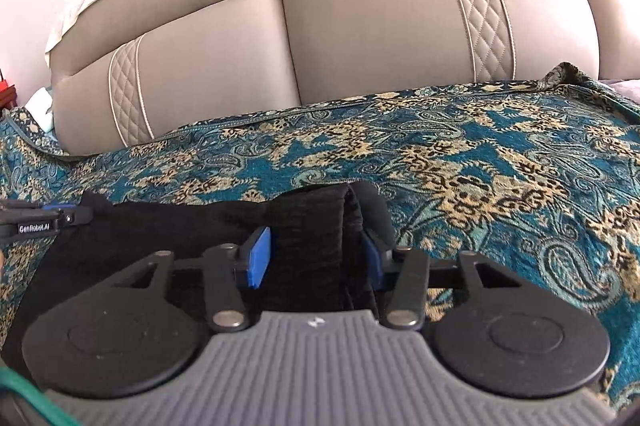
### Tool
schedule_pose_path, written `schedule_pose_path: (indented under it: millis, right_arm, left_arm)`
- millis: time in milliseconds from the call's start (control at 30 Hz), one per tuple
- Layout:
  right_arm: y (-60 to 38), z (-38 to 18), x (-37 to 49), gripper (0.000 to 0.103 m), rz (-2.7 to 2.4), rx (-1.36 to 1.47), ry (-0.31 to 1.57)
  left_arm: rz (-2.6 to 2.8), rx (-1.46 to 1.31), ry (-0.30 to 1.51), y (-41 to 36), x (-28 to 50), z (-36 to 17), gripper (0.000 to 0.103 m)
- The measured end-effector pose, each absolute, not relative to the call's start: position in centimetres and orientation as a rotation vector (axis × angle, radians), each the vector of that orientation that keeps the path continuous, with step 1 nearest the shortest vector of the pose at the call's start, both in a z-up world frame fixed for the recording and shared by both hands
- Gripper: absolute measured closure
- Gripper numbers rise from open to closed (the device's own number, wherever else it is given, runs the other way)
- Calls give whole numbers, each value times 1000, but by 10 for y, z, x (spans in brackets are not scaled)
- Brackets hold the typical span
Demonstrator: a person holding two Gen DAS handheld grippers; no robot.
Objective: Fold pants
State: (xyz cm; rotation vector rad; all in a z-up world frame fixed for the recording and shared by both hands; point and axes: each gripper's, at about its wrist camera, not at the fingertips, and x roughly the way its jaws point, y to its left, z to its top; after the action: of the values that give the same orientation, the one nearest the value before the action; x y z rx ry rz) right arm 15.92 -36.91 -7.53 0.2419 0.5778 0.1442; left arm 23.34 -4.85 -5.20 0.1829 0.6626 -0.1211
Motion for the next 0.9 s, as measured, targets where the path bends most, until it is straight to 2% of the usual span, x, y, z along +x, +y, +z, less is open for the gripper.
schedule_pose_path:
  millis: [33,133,200,267,333,433,567,733,800,900]
  right_arm:
    - [-368,-75,159,45,139,241,574]
    - [-365,-74,156,31,104,200,563]
    - [-363,-74,155,17,78,167,557]
    - [-365,-74,155,13,65,154,563]
    - [-370,-76,155,13,72,178,581]
    - [-377,-79,158,13,96,214,608]
    - [-390,-84,159,33,177,292,632]
    - [-401,-88,160,38,247,350,634]
    - [-405,-89,160,42,256,372,634]
    - [-408,-91,159,45,265,391,634]
  left_arm:
    - [-119,185,659,-49,233,-52,80]
    - [-120,145,669,-43,233,-48,73]
    - [-127,104,675,-37,232,-44,65]
    - [-148,77,692,-31,228,-41,63]
    - [-193,56,720,-25,221,-39,59]
    - [-275,17,777,-16,212,-41,56]
    - [-312,-9,810,-9,207,-48,51]
    - [-338,-157,833,3,224,-55,42]
    - [-367,-206,844,6,233,-55,33]
    - [-388,-240,854,7,245,-54,33]
